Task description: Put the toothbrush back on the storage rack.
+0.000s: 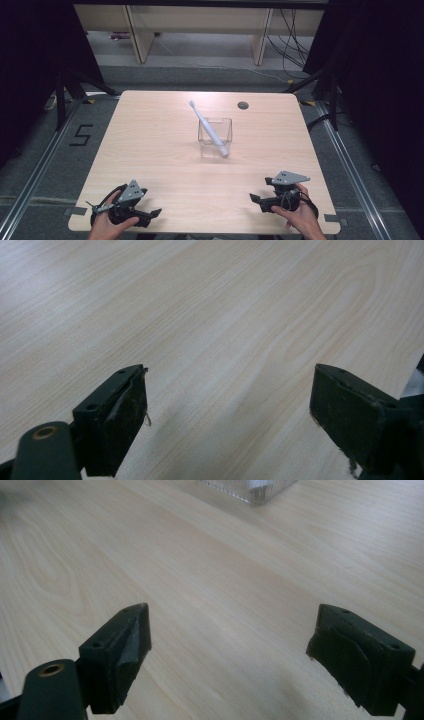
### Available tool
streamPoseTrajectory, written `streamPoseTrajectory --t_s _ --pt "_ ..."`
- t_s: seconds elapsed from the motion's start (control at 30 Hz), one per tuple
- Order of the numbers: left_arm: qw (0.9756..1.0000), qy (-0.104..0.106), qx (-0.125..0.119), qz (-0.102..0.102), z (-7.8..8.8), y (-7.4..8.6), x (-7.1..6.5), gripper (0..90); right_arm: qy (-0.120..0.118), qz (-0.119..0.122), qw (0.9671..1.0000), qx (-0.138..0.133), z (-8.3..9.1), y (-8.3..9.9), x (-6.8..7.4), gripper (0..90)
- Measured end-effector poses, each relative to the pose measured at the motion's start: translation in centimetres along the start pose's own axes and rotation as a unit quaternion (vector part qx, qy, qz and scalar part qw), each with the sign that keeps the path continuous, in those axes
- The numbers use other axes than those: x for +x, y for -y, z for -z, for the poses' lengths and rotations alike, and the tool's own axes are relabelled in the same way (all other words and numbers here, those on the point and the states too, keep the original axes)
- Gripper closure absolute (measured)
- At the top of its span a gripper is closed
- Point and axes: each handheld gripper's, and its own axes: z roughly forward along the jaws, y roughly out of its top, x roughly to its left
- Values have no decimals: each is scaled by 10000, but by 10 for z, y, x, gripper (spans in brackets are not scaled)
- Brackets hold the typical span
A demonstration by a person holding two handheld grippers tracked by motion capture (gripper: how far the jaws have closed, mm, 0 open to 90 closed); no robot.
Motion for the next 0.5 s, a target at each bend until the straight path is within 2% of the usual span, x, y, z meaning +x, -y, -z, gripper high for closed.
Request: streamPoseTrajectory --t_s 0.03,0.07,0.1,0.13,0.17,0.2,0.23,0.33,0.37,0.4,0.43,0.5 --pt "10000 -2 1 3 0 0 0 150 10 33 10000 21 0 1 0 166" --pt "10000 -8 3 10 0 0 0 149 33 -122 9999 63 1 2 2 166" --pt "10000 28 -40 70 -1 1 -1 149 -12 21 10000 59 0 3 0 166" --pt "10000 -3 -14 38 0 1 0 149 47 -41 10000 55 0 4 1 166" --pt "10000 0 -7 31 -1 0 0 149 45 13 9999 111 1 5 1 166" --pt "10000 -3 11 9 0 0 0 150 16 -38 9999 136 0 6 3 166" --pt "10000 -5 -2 11 0 0 0 149 -3 87 9999 126 0 6 1 166" --pt "10000 8 2 -1 -1 0 0 150 -23 134 9997 219 -1 8 3 166" --pt "10000 7 1 8 -1 0 0 150 -16 28 9997 245 -1 9 5 166" --pt "10000 9 7 -1 -1 0 0 149 26 84 9996 256 -1 10 5 166" --pt "10000 9 46 -52 0 0 0 150 -46 128 9997 208 -1 10 5 165" --pt "10000 8 45 -52 0 0 0 149 -123 73 9996 224 -1 12 7 166"
